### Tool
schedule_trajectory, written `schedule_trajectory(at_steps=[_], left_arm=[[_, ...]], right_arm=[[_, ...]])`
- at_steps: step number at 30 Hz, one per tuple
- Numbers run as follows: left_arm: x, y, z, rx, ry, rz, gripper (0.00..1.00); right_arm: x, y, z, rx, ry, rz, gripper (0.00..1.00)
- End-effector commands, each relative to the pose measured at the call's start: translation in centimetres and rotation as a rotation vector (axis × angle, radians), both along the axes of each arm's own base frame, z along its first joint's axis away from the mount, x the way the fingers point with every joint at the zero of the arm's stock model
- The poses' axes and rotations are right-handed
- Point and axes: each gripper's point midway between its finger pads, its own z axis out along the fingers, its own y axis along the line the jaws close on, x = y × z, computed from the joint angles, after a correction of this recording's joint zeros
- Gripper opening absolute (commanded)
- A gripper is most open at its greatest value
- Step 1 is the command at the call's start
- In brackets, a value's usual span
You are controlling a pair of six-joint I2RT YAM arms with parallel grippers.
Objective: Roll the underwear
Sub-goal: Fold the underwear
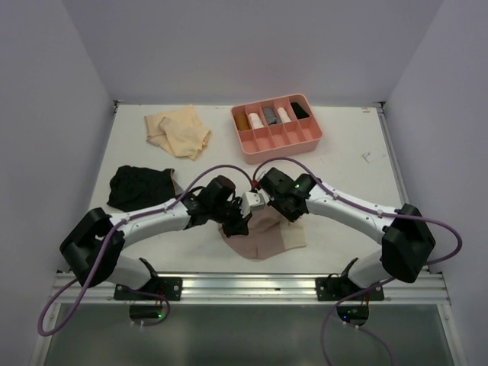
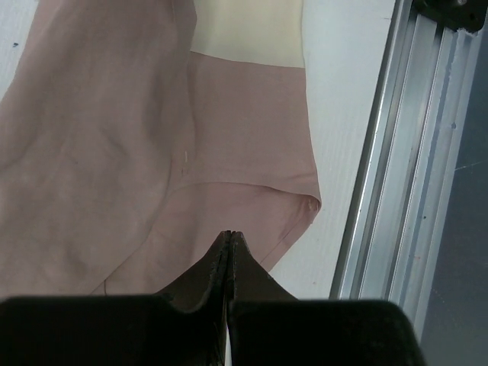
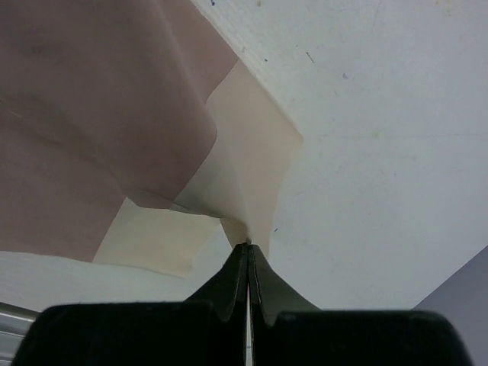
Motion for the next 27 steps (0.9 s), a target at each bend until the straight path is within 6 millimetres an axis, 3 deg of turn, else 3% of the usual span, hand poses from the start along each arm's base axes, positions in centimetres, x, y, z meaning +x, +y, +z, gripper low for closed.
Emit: schedule_trajectory(at_steps=[1,5,10,11,12,14,15,18,21,23,24,25,27], left_arm=[[-0.4,-1.0,0.0,-0.031,-0.005,-0.013,0.00],[-1.6,-1.4,-0.2,-0.035,-0.004,-0.048,0.00],[-0.7,-0.9,1.2,-0.068,-0.111,-0.026,0.00],[-0.8,-0.4,1.2,-0.069,-0.127,-0.022,0.08],[-0.5,-0.3,1.7,-0.081,-0.159,-0.016,0.27],[0.0,0.3,3.5,-0.113,-0.233,0.011,0.57],[0.0,0.6,3.8,-0.112,-0.245,0.014,0.61],[0.4,1.3,4.2,-0.094,-0.255,0.030,0.66],[2.1,2.0,3.2,-0.059,-0.210,0.084,0.64],[4.8,2.9,3.4,-0.054,-0.162,0.172,0.60],[5.9,3.4,2.1,-0.016,-0.125,0.202,0.59],[8.1,4.3,2.7,-0.012,-0.130,0.266,0.57],[9.7,5.2,1.7,0.018,-0.096,0.308,0.58]], right_arm=[[-1.0,-0.7,-0.3,-0.046,0.031,-0.005,0.00],[-1.6,-0.6,-0.3,-0.041,0.056,0.002,0.00],[-2.0,-0.2,-1.0,-0.059,0.104,0.029,0.00],[-2.1,-0.1,-1.2,-0.064,0.105,0.028,0.00],[-1.9,-0.1,-1.0,-0.068,0.090,0.009,0.16],[-1.7,-0.1,-0.1,-0.055,0.065,-0.025,0.30],[-1.1,-0.1,0.9,-0.041,0.018,-0.047,0.41],[-0.3,-0.6,3.7,0.011,-0.092,-0.086,0.54],[0.6,-1.1,5.6,0.068,-0.178,-0.162,0.54],[0.9,-0.6,5.6,0.140,-0.165,-0.184,0.50],[0.9,-0.2,5.1,0.165,-0.140,-0.190,0.46],[1.3,-0.2,4.9,0.181,-0.131,-0.209,0.43],[2.0,0.4,3.9,0.200,-0.106,-0.226,0.37]])
